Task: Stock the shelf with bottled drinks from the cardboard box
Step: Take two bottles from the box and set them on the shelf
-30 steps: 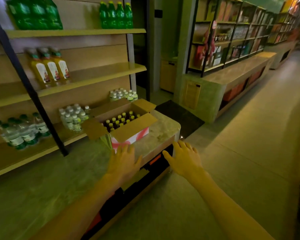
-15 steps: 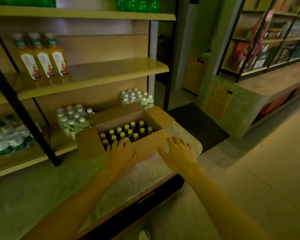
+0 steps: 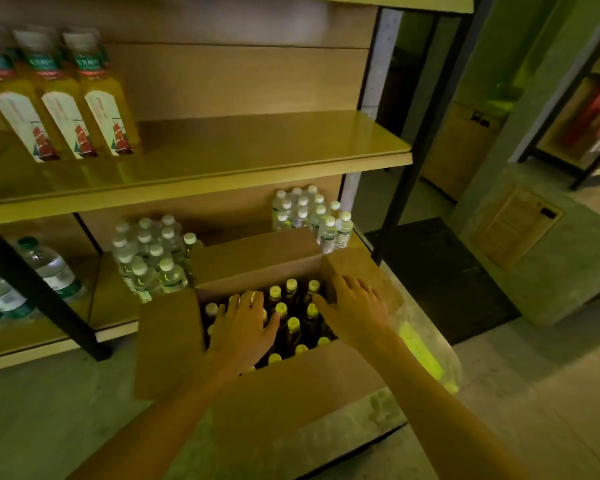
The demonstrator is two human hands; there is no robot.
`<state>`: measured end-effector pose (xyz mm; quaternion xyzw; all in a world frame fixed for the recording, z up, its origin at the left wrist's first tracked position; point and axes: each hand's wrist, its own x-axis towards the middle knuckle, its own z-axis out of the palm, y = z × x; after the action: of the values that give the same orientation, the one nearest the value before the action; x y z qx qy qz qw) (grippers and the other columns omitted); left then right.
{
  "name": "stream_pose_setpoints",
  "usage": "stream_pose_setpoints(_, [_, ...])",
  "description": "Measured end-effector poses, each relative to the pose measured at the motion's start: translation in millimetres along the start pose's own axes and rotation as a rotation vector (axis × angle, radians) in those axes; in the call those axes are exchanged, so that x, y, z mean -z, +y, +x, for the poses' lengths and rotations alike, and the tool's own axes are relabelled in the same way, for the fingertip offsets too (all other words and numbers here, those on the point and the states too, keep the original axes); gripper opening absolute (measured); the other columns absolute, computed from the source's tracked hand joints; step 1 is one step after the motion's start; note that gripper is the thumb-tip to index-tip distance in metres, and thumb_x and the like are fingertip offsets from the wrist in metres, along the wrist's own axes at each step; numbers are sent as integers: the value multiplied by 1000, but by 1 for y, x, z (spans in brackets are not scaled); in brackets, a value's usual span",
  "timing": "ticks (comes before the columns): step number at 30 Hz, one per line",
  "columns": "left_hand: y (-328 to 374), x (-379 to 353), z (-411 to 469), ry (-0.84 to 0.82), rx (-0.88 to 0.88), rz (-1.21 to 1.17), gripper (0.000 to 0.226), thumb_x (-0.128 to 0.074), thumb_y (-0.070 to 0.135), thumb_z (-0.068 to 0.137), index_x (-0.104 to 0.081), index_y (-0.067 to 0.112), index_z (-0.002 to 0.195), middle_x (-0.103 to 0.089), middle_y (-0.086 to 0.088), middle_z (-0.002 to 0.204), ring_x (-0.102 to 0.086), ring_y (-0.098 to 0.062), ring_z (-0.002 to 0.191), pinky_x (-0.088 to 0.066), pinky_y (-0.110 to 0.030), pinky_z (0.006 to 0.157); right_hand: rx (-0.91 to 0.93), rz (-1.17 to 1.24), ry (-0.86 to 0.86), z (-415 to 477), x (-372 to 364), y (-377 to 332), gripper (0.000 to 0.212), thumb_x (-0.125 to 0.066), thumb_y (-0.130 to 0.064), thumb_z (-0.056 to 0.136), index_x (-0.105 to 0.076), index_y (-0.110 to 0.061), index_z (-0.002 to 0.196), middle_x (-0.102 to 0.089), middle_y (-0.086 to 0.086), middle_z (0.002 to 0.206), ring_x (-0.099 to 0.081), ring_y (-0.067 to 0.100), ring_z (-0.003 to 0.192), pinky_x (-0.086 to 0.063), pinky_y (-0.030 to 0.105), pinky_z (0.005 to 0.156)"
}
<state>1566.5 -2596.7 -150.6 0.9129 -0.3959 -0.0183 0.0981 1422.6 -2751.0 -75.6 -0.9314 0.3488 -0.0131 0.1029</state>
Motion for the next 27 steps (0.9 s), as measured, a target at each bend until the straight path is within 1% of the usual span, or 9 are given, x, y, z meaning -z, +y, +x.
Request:
stream_pose_setpoints(2, [-3, -3, 12, -11, 37, -4, 75, -14, 65, 91, -50, 18, 137, -53, -3, 140, -47, -27, 132, -42, -50, 103, 33, 27, -24, 23, -7, -3, 56, -36, -62, 98, -51, -23, 135, -52, 0, 143, -44, 26, 136, -37, 42, 109])
stream_pose_setpoints(6, [-4, -16, 27, -25, 110, -27, 74, -17, 65, 91, -47, 18, 140, -52, -5, 142, -46, -28, 134, -42, -49, 105, 102, 56, -67, 58, -23, -4, 53, -38, -59, 99, -51, -21, 134, -51, 0, 144, -43, 24, 136, -36, 40, 108])
stream_pose_setpoints(9, [-1, -27, 36, -69, 187, -57, 72, -22, 65, 94, -40, 18, 145, -47, -7, 147, -43, -29, 137, -39, -48, 109, 136, 95, -121, 80, -34, -1, 57, -41, -59, 98, -49, -20, 138, -50, 1, 146, -43, 24, 137, -38, 41, 109])
stream_pose_setpoints(11, [5, -35, 39, -83, 228, -85, 73, -23, 65, 94, -39, 18, 147, -49, -7, 145, -46, -28, 134, -41, -46, 107, 145, 147, -178, 91, -43, 3, 59, -42, -60, 98, -46, -20, 142, -48, 2, 148, -42, 25, 138, -39, 41, 109])
stream_pose_setpoints(15, [16, -56, 50, -191, 344, -252, 66, -37, 61, 98, -36, 20, 148, -44, -3, 150, -42, -26, 137, -44, -42, 103, 122, 281, -319, 106, -72, 13, 62, -43, -62, 96, -41, -25, 146, -46, -1, 150, -42, 25, 137, -41, 43, 105])
stream_pose_setpoints(18, [16, -76, 57, -272, 483, -424, 67, -38, 66, 95, -33, 27, 150, -41, -1, 153, -42, -26, 137, -43, -47, 103, 47, 363, -407, 112, -100, 17, 65, -42, -66, 94, -40, -28, 147, -46, -5, 149, -45, 21, 136, -42, 41, 104])
stream_pose_setpoints(21, [11, -95, 64, -330, 549, -475, 69, -39, 65, 95, -30, 27, 152, -40, -3, 154, -41, -28, 139, -40, -51, 106, -44, 439, -524, 121, -128, 17, 75, -40, -72, 88, -34, -30, 150, -45, -5, 151, -54, 21, 127, -47, 45, 102])
stream_pose_setpoints(25, [2, -116, 68, -339, 592, -524, 64, -44, 58, 96, -36, 23, 149, -44, -3, 151, -44, -26, 136, -42, -42, 102, -163, 523, -626, 133, -163, 10, 76, -47, -65, 89, -31, -28, 153, -48, -2, 148, -56, 23, 123, -46, 45, 102])
stream_pose_setpoints(27, [-3, -130, 70, -371, 630, -619, 71, -48, 60, 92, -33, 24, 151, -41, -3, 152, -42, -26, 137, -42, -40, 103, -212, 558, -675, 142, -180, 9, 73, -52, -58, 90, -31, -25, 153, -49, 1, 146, -58, 25, 120, -47, 44, 100])
